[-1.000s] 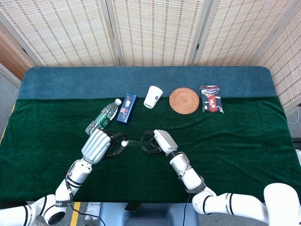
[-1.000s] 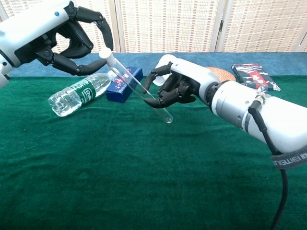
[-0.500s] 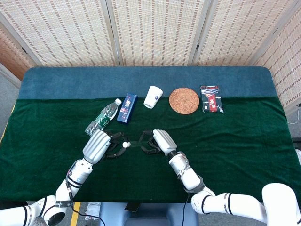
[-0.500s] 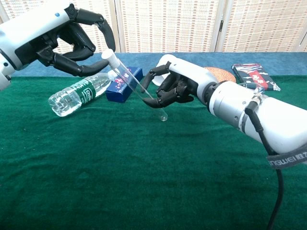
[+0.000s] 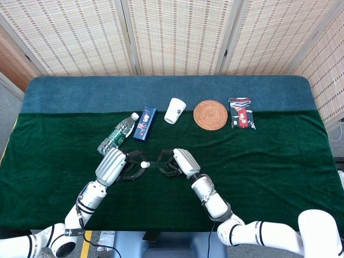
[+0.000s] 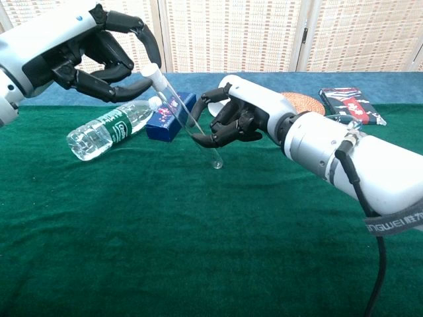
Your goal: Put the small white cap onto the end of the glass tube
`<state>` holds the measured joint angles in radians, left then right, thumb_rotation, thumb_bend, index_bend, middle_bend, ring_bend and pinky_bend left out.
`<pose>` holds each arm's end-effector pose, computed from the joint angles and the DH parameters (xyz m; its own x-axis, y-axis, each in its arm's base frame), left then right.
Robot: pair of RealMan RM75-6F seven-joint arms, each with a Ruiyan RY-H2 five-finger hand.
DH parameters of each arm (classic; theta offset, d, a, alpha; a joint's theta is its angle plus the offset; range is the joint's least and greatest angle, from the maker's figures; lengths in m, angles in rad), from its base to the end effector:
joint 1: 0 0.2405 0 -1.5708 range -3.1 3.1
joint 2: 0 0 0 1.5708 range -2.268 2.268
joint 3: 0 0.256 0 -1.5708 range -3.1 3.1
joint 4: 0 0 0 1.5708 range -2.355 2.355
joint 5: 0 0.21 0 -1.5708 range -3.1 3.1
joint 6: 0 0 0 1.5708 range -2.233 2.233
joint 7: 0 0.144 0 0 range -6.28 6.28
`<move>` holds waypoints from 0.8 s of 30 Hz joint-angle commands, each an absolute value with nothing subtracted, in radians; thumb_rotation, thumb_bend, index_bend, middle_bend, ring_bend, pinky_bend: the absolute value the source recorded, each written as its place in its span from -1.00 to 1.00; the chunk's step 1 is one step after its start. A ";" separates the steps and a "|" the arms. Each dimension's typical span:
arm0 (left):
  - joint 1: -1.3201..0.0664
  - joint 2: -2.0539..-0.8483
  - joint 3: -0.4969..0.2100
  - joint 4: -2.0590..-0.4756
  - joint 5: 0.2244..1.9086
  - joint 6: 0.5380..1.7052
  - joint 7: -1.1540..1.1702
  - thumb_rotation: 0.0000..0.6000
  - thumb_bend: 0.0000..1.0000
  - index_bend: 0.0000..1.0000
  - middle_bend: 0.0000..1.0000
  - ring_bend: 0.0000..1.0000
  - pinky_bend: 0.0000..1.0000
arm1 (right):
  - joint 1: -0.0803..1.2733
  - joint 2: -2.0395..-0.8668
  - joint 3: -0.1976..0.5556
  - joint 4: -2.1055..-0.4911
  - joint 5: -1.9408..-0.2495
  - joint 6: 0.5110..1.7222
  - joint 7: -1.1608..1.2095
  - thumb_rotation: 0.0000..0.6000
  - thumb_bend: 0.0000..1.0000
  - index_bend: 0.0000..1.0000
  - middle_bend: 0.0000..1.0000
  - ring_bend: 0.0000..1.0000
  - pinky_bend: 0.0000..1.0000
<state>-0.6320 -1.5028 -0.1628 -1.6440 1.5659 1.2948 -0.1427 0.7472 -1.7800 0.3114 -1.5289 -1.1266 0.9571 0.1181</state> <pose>-0.0996 0.2923 0.0343 -0.0512 0.1778 0.9827 0.8036 -0.5770 0.1463 -0.0623 -0.3170 -0.0644 -0.2403 -0.4820 0.8426 -0.8966 -0.2224 -0.3829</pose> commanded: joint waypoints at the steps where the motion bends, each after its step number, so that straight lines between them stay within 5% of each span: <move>1: -0.632 -1.503 -0.163 -1.644 1.565 1.293 -0.141 1.00 0.10 0.14 1.00 0.76 0.59 | 0.747 -1.781 0.312 -1.530 -1.127 0.958 0.118 1.00 0.38 0.87 1.00 1.00 1.00; 9: -0.633 -1.498 -0.164 -1.645 1.559 1.284 -0.135 1.00 0.09 0.05 1.00 0.76 0.59 | 0.748 -1.784 0.312 -1.531 -1.125 0.961 0.112 1.00 0.38 0.87 1.00 1.00 1.00; 16: -0.635 -1.469 -0.164 -1.659 1.546 1.264 -0.125 1.00 -0.14 -0.75 0.89 0.54 0.59 | 0.749 -1.773 0.311 -1.535 -1.111 0.960 0.082 1.00 0.38 0.87 1.00 1.00 1.00; 19: -0.635 -1.441 -0.157 -1.671 1.550 1.249 -0.130 1.00 -0.23 -0.95 0.44 0.14 0.45 | 0.747 -1.746 0.306 -1.548 -1.096 0.955 0.047 1.00 0.38 0.87 1.00 1.00 1.00; 21: -0.635 -1.409 -0.144 -1.689 1.553 1.231 -0.124 1.00 -0.24 -0.98 0.07 -0.22 0.17 | 0.746 -1.718 0.301 -1.563 -1.087 0.955 0.013 1.00 0.38 0.87 1.00 1.00 1.00; 24: -0.631 -1.378 -0.130 -1.693 1.565 1.223 -0.090 1.00 -0.24 -1.00 -0.21 -0.52 -0.18 | 0.748 -1.677 0.289 -1.578 -1.072 0.958 -0.065 1.00 0.38 0.87 1.00 1.00 1.00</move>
<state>-0.6333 -1.3938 -0.1408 -1.6864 1.5582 1.2325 -0.1090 0.7470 -1.7070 0.2991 -1.5643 -1.0858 0.9566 -0.0171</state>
